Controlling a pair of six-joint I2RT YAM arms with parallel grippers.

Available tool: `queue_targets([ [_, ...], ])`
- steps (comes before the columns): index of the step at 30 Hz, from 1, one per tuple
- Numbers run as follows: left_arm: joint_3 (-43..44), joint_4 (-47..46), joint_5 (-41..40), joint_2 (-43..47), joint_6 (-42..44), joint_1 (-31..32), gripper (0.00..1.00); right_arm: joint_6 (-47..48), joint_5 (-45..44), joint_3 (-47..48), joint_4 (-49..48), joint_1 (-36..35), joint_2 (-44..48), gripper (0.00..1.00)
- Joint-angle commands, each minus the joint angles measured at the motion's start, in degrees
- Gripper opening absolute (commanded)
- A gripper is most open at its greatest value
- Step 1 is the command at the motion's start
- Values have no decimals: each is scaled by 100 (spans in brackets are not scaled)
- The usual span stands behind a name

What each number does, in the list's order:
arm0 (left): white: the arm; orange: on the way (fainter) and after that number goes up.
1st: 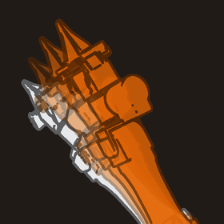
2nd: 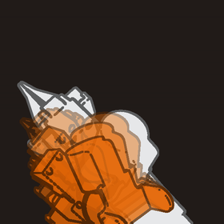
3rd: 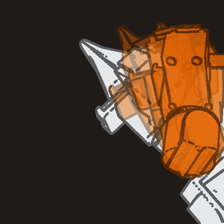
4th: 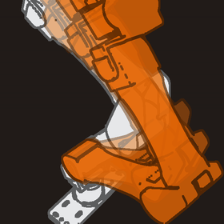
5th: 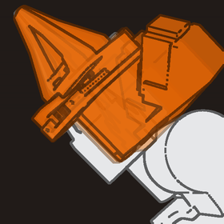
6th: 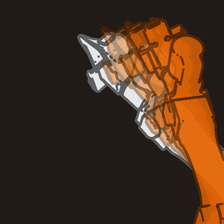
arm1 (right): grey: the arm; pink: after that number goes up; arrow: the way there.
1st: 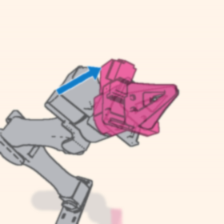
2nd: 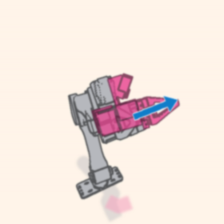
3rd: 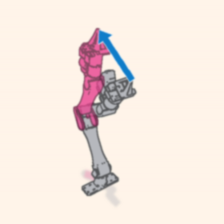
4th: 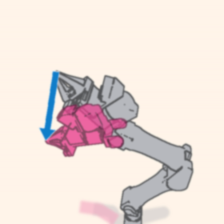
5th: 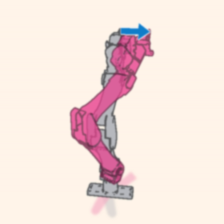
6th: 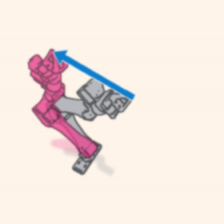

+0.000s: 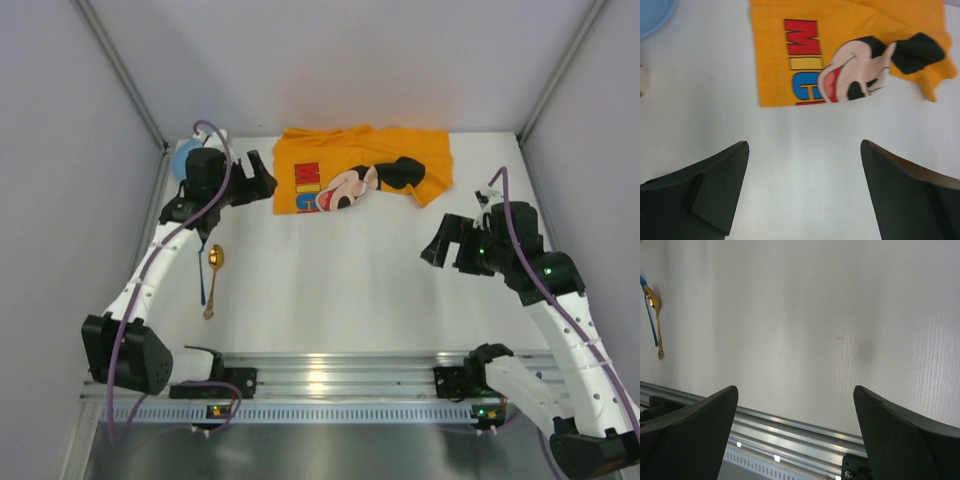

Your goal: Set the dinner table for one person

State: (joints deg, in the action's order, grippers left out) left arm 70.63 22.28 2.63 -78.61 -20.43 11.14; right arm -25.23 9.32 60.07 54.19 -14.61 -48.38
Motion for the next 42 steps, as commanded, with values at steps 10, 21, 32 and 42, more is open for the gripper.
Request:
queue_targets([
  [10,-190,110,414,-1367,-1183,574,92,150,-185,-303,487,-86,891,100],
  [21,871,285,-553,-3079,-1148,556,73,-280,-484,-365,566,-86,901,100],
  [32,2331,566,-527,-4750,-963,363,69,-307,-1239,-171,312,-77,-48,100],
  [42,3343,690,378,-5473,-761,337,0,-578,-617,592,-989,660,-2270,100],
])
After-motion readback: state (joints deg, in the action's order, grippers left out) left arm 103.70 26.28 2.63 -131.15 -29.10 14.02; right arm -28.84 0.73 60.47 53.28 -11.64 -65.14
